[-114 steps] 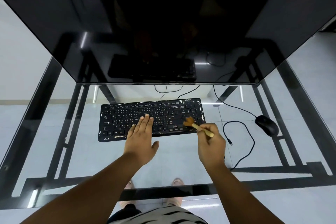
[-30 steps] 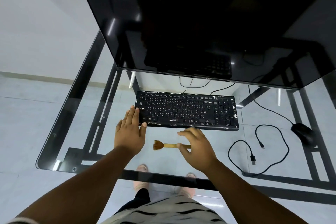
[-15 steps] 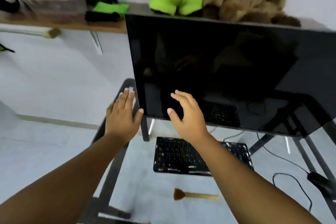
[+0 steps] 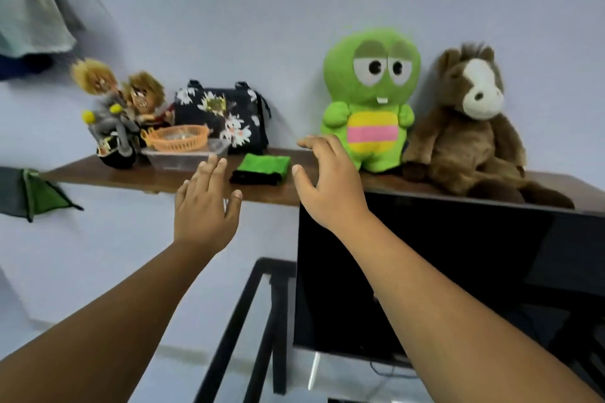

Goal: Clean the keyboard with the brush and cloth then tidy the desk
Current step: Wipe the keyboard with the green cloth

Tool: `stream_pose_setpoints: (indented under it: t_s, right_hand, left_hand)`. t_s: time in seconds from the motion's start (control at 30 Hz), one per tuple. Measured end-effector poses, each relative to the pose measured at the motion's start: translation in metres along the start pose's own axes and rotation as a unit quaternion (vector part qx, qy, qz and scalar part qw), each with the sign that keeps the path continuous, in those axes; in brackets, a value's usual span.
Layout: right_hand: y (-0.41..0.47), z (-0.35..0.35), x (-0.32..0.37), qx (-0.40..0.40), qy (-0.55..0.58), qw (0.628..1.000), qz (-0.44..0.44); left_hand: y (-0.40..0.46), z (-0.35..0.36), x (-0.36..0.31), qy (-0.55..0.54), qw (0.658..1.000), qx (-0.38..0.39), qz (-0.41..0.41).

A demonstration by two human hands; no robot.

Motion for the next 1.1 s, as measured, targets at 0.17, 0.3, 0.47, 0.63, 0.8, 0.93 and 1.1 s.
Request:
stream_pose_setpoints:
  t_s: [0.17,0.3,0.47,0.63,0.8,0.93,1.1]
  right_hand:
    - [0.048,0.059,-0.016,0.103,-0.070,0.989,0.083]
    - [0.062,0.113,-0.044,0.223,-0.129,0.951,0.173]
    - [0.057,0.167,-0.073,0.328,-0.186,0.892,0.249]
    - [0.048,0.200,-0.084,0.382,-0.257,0.842,0.282]
    - [0.058,0.205,-0.082,0.370,-0.258,0.850,0.271]
    - [0.068,0.204,-0.079,0.360,-0.252,0.868,0.233]
    - [0.072,0.194,-0.072,0.380,-0.295,0.856,0.189]
  left_hand:
    - [0.030,0.009,0.028,0.029,0.999,0.010,-0.018]
    - [0.045,0.022,0.039,0.039,0.999,0.027,-0.012]
    - [0.049,0.037,0.052,0.042,0.998,0.042,-0.012]
    - [0.045,0.045,0.060,0.044,0.998,0.049,-0.014]
    - [0.043,0.047,0.064,0.038,0.998,0.049,-0.019]
    - [0.042,0.048,0.068,0.045,0.998,0.052,-0.015]
    - [0.043,0.044,0.067,0.057,0.996,0.061,-0.012]
Point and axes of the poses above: each hand's wrist, its own y-axis towards the middle knuckle, its own z-axis out of the palm, x = y × z, the point moved 8 cm from there along y, towards the middle knuckle, and after that the axes turned 4 degrees about -x, right-handed, at the moved point
